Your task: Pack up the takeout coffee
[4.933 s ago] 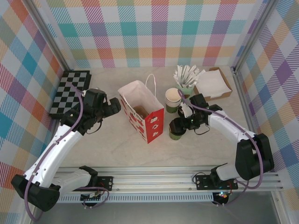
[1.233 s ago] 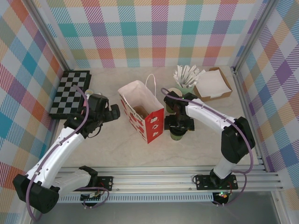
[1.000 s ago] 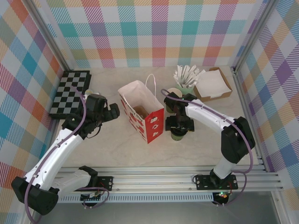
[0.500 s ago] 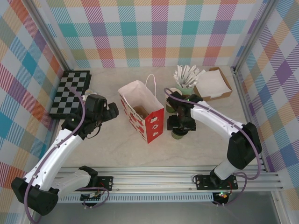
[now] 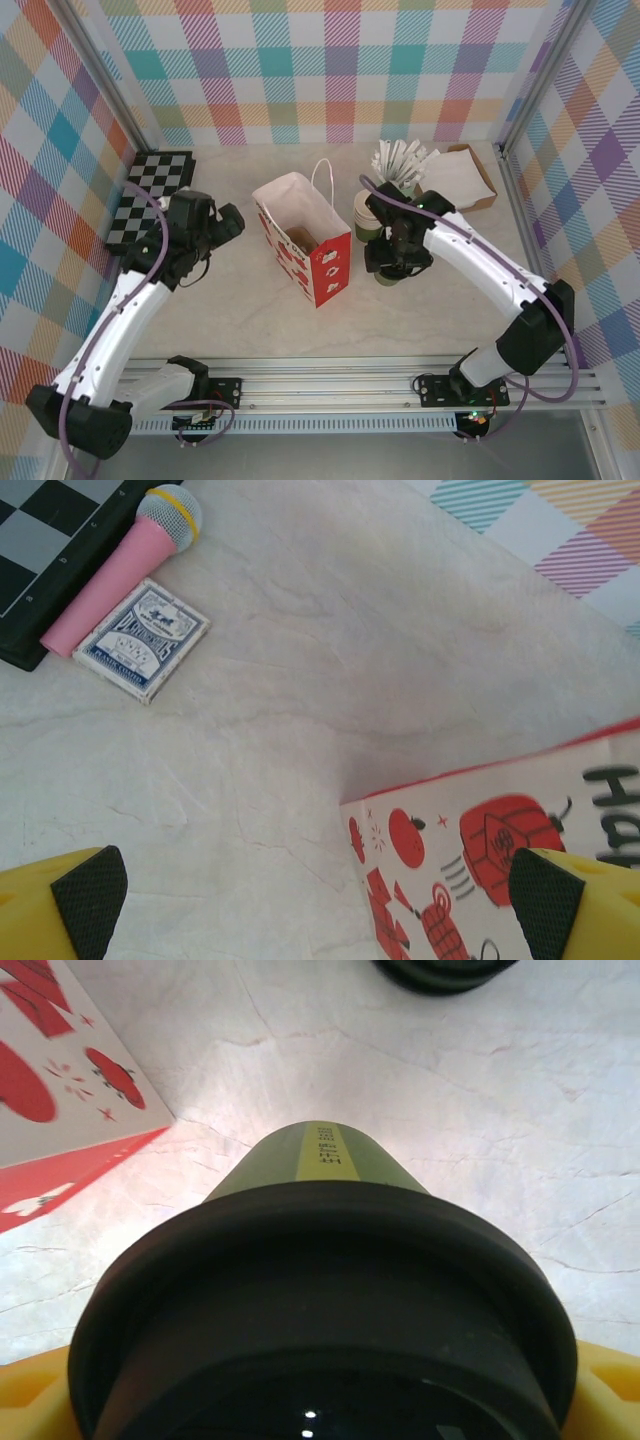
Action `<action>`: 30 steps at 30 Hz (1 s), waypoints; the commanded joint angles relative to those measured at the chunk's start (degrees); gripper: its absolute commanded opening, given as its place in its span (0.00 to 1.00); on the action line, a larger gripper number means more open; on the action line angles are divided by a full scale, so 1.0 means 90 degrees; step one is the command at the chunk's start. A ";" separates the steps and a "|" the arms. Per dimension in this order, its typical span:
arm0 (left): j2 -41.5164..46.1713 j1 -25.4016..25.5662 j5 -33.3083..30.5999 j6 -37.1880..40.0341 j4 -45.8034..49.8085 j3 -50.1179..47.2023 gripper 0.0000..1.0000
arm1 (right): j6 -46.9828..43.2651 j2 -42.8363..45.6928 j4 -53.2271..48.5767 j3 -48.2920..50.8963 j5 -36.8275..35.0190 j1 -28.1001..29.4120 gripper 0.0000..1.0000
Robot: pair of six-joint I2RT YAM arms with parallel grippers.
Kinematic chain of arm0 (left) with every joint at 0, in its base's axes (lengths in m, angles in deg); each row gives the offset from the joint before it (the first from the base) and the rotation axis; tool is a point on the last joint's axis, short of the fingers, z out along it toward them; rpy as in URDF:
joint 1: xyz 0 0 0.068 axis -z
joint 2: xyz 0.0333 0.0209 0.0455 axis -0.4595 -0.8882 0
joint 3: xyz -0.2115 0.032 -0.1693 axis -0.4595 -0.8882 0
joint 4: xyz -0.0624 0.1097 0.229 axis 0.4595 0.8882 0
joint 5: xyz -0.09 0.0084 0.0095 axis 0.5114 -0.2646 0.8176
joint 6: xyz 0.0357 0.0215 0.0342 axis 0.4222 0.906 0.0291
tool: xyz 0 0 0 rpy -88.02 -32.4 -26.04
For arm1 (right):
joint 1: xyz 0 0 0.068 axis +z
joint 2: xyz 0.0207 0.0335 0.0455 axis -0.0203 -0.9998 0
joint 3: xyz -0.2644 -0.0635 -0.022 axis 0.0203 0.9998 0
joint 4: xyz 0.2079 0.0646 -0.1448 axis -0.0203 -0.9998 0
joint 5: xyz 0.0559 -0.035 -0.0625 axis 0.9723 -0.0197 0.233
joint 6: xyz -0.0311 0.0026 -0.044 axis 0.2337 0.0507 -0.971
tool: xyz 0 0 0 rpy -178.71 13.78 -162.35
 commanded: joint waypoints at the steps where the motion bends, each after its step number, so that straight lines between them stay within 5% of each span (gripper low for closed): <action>1: -0.0230 -0.0536 0.0398 0.0428 -0.0279 0.0508 1.00 | -0.0332 0.0255 -0.0486 -0.0444 -0.0304 0.0036 0.71; 19: -0.2518 -0.0745 0.1874 0.0441 -0.0503 0.2282 1.00 | -0.1101 -0.0300 -0.1966 -0.4409 0.0385 0.0143 0.67; 26: -0.2763 -0.0629 0.1910 0.0417 -0.0164 0.3007 1.00 | -0.1416 -0.1155 -0.2492 -0.6063 0.0650 0.0511 0.67; 30: -0.2162 -0.0306 0.1114 0.0289 0.0328 0.2761 0.97 | -0.1448 -0.1642 -0.2385 -0.6667 0.0787 0.0893 0.67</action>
